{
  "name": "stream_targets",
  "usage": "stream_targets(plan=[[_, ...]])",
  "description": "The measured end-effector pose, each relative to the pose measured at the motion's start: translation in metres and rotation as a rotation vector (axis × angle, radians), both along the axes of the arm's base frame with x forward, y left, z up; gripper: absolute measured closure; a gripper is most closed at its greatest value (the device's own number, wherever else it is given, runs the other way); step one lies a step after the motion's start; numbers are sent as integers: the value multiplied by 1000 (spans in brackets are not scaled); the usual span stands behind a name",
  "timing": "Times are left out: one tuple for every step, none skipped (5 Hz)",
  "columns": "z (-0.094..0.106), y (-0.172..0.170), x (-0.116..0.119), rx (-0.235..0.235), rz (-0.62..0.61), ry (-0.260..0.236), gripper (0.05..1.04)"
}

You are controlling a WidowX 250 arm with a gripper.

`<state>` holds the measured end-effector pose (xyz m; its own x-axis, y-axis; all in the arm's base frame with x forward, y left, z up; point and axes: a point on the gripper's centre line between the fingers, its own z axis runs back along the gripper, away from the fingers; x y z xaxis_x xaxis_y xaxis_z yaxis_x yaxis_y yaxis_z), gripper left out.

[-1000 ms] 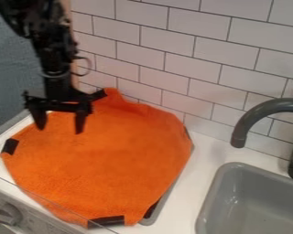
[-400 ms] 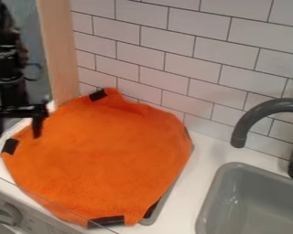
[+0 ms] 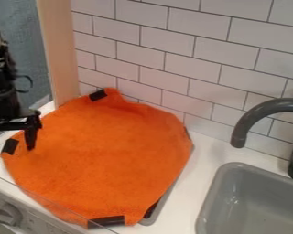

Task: Fold the cloth from left to right

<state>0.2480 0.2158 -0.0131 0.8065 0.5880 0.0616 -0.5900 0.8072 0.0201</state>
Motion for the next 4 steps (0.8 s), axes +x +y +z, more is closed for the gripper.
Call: stream_targets(plan=[[-8, 3, 2, -18, 0, 1, 84], [-16, 4, 4, -38, 1, 16, 84], [-17, 6, 6, -47, 5, 23, 137], [-17, 7, 7, -42, 7, 25, 415]])
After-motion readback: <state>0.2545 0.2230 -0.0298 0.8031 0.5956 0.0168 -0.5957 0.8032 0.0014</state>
